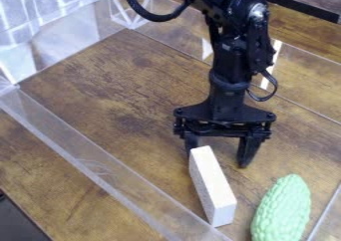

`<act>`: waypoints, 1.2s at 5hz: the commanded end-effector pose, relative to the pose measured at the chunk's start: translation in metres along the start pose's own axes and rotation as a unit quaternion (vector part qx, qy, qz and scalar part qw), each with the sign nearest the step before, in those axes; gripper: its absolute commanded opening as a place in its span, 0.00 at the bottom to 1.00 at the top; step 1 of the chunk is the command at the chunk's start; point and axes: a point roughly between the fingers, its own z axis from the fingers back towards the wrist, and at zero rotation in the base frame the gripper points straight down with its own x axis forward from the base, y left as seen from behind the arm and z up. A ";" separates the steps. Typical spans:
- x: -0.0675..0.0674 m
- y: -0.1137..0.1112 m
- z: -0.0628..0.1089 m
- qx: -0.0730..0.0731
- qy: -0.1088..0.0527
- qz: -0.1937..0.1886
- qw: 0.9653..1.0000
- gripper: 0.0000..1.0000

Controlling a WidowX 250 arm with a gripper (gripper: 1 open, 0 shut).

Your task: Remove the white object from inside the blue tray and put it on the table

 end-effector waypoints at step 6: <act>0.006 0.004 0.010 -0.014 0.014 0.021 1.000 1.00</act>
